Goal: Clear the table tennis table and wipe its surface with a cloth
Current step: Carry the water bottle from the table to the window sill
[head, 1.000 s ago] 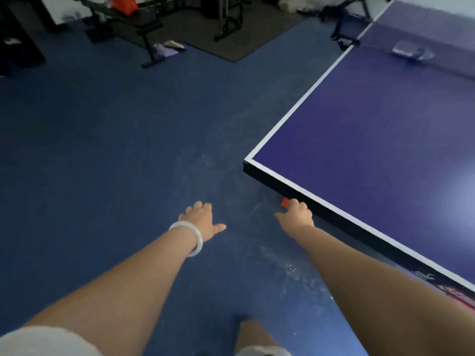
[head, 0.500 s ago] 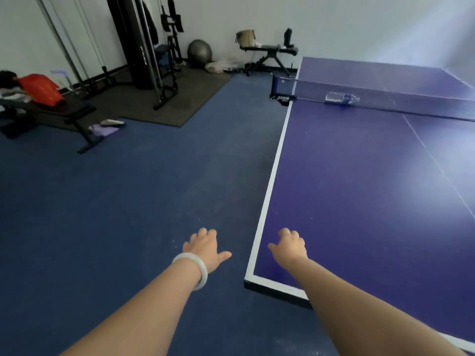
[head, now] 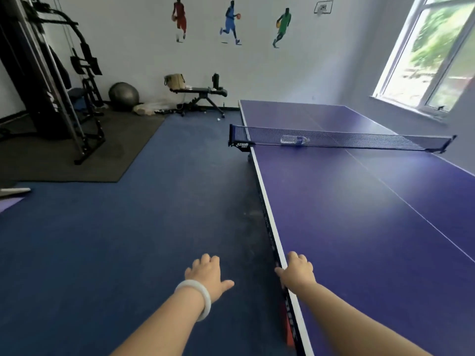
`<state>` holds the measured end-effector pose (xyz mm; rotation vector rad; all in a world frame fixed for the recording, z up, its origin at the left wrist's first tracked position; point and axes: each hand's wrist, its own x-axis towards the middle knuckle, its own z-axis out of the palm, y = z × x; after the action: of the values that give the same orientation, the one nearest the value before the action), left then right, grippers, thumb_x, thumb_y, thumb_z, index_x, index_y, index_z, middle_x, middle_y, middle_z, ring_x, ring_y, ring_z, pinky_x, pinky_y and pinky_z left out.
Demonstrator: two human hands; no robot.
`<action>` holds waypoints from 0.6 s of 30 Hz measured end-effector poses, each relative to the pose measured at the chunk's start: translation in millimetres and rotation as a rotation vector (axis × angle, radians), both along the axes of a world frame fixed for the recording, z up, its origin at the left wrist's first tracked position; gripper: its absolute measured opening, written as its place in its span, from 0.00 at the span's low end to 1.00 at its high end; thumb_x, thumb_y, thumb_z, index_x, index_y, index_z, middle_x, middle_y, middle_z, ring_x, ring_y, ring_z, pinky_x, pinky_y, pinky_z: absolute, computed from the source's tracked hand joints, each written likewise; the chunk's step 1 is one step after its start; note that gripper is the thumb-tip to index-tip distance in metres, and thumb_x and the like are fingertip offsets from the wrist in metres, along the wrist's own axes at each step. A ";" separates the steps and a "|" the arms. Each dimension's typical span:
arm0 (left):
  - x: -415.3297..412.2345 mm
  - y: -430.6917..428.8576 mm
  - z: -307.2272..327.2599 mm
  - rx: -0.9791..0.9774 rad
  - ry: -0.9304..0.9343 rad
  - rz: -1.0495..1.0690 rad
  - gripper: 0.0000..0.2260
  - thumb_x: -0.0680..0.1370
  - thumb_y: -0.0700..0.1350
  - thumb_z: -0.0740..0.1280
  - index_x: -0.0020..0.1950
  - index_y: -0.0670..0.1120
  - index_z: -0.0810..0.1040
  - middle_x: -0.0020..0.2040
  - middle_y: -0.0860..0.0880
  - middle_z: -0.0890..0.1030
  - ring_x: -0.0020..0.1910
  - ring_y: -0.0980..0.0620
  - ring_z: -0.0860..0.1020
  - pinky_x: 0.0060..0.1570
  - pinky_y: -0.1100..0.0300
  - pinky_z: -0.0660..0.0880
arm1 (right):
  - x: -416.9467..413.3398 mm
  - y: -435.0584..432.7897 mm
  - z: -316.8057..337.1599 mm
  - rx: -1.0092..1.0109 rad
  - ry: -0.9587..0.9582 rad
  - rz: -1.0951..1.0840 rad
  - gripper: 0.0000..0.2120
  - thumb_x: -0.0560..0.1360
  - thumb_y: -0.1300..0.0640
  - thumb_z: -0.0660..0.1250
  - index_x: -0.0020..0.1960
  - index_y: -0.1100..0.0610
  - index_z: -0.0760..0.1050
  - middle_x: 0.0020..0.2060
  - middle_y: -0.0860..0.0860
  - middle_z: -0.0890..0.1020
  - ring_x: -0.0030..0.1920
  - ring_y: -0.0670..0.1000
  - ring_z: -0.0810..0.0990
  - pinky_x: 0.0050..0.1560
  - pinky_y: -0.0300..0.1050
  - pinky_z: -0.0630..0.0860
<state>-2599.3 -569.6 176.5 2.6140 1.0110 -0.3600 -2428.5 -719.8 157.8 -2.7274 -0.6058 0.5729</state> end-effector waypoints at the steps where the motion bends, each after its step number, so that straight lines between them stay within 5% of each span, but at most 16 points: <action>1: 7.8 15.7 1.0 0.001 -0.005 -0.026 0.30 0.78 0.63 0.62 0.74 0.48 0.62 0.70 0.49 0.66 0.69 0.47 0.66 0.66 0.52 0.66 | 3.3 13.3 3.3 0.013 -0.001 -0.007 0.26 0.79 0.46 0.65 0.72 0.56 0.63 0.67 0.54 0.68 0.67 0.57 0.67 0.63 0.48 0.69; 18: 261.7 302.6 28.0 0.051 -0.019 -0.169 0.30 0.79 0.63 0.61 0.73 0.47 0.63 0.70 0.47 0.66 0.69 0.44 0.66 0.67 0.49 0.66 | 221.9 269.0 16.1 0.002 0.061 -0.113 0.26 0.79 0.44 0.64 0.71 0.56 0.64 0.67 0.55 0.69 0.67 0.58 0.68 0.63 0.50 0.70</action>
<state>-2337.6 -267.0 204.5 2.7518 0.8060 -0.3520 -2206.6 -450.8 173.9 -2.7101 -0.4345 0.6246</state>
